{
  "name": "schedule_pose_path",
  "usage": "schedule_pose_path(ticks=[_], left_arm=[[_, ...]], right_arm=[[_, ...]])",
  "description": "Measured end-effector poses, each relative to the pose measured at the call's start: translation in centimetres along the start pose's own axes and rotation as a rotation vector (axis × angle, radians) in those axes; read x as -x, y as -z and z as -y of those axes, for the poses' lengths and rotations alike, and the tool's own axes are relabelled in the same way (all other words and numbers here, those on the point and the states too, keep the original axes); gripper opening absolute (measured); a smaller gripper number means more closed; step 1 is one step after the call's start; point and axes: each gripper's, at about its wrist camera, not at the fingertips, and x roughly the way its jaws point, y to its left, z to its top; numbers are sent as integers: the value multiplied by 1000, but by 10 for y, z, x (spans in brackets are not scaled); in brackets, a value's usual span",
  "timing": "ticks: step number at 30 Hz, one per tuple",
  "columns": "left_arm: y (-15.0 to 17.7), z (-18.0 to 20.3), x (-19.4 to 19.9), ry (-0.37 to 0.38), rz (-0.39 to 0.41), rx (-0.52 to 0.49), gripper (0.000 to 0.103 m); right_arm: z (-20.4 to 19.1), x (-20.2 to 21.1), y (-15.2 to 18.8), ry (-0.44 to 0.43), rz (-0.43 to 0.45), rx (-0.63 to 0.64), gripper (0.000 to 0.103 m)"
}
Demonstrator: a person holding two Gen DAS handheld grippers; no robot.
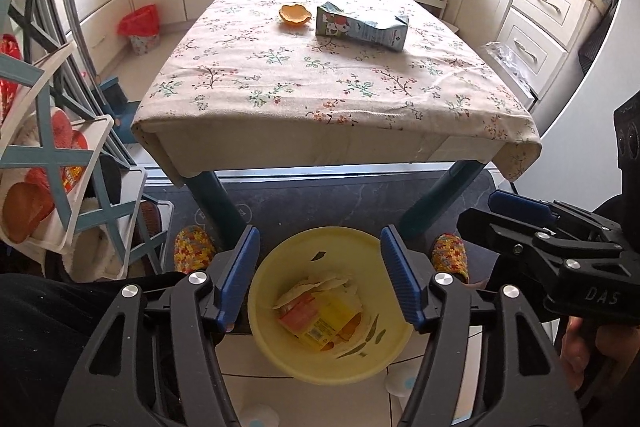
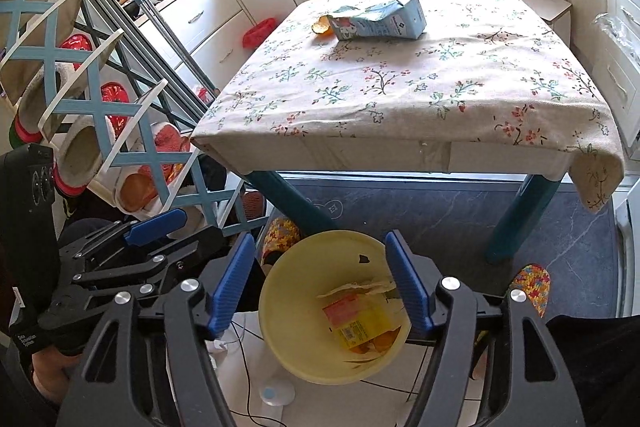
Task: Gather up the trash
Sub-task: 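Move both tools back to the table toward the chip and blue carton, then grasp the yellow curved chip with the left tool while the right tool grasps the blue juice carton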
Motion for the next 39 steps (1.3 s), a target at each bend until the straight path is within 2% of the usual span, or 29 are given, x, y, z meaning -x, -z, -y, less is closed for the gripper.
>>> schedule_pose_path(ticks=[6, 10, 19, 25, 33, 39], left_arm=[[-9, -6, 8, -4, 45, 24, 64], [-29, -20, 16, -19, 104, 67, 66], [-84, -44, 12, -36, 170, 115, 69], [-127, -57, -12, -34, 177, 137, 69], [-170, -76, -62, -12, 134, 223, 69], [-216, -79, -104, 8, 106, 225, 69]], right_arm=[[1, 3, -8, 4, 16, 12, 69], [0, 12, -29, 25, 61, 54, 71], [8, 18, -93, 106, 117, 171, 74], [15, -3, -132, 132, 114, 206, 78], [22, -48, -176, 169, 87, 231, 80], [25, -84, -207, 189, 44, 289, 85]])
